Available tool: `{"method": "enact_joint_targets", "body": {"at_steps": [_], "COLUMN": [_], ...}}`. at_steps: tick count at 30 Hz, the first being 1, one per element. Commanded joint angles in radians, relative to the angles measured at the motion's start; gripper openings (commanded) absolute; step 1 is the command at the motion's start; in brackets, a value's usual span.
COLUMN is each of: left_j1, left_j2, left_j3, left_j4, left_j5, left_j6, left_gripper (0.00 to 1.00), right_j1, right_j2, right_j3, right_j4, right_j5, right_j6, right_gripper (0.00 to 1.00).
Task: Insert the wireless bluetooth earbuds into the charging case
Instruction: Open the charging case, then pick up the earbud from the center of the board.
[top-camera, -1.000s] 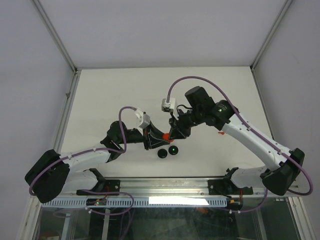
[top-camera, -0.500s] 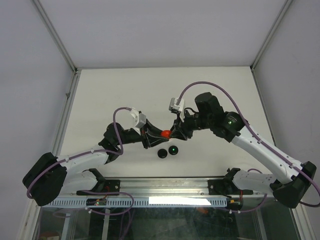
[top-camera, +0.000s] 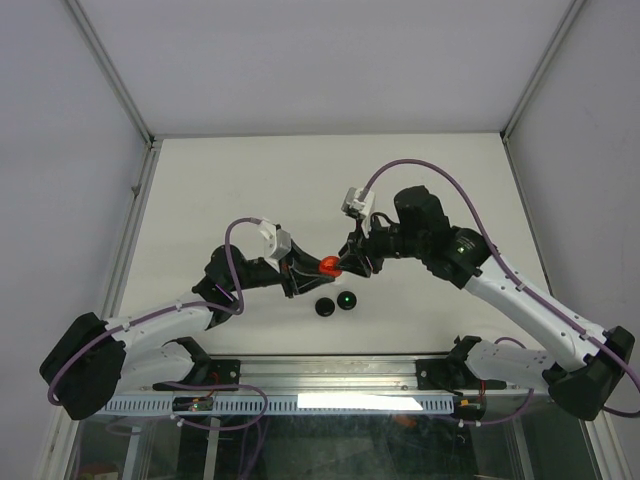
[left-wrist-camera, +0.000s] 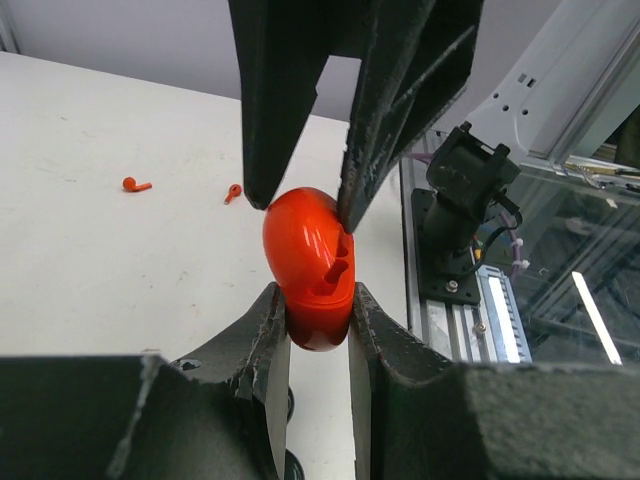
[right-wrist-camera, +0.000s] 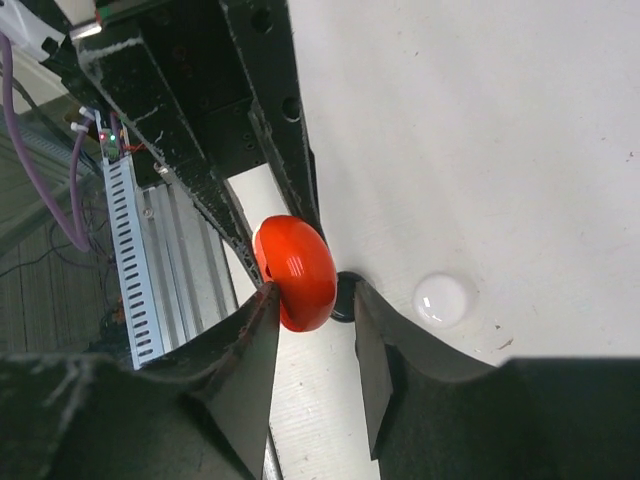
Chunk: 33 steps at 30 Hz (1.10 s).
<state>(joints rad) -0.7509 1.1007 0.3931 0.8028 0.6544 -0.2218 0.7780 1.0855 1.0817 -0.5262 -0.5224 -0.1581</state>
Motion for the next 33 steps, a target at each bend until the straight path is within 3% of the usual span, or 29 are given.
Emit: {"method": "enact_joint_targets", "body": {"at_steps": [1,9,14,19,25,33], "left_j1": [-0.007,-0.007,-0.008,0.0,0.023,0.057], "left_j2": [-0.046,-0.037,-0.015,0.037,0.084,0.085], "left_j3": [0.017,0.007,-0.038,-0.132,-0.172,-0.186], "left_j4": [-0.013,0.007,0.038,0.159,0.205,0.188], "left_j5": [0.027,0.02,-0.116,-0.282,-0.368,-0.397], "left_j6": [0.065,0.061,0.034,-0.037,-0.07,-0.017], "left_gripper": [0.0,0.0,0.0,0.0,0.0,0.01], "right_j1": [-0.022,-0.023,-0.045,-0.084,-0.172,-0.291], "right_j2": [-0.017,0.006,-0.007,-0.009,0.024,0.054], "right_j3": [0.006,0.021,0.026,0.014,-0.042,-0.178], "right_j4": [0.113,0.115,0.11,0.058,-0.009,-0.048], "right_j5": [0.057,0.054,0.097,0.328,0.601,0.75], "right_j6": [0.053,0.092,0.128,0.167,0.28,0.492], "right_gripper": [0.39,0.42,0.51,0.63,0.67,0.68]}}
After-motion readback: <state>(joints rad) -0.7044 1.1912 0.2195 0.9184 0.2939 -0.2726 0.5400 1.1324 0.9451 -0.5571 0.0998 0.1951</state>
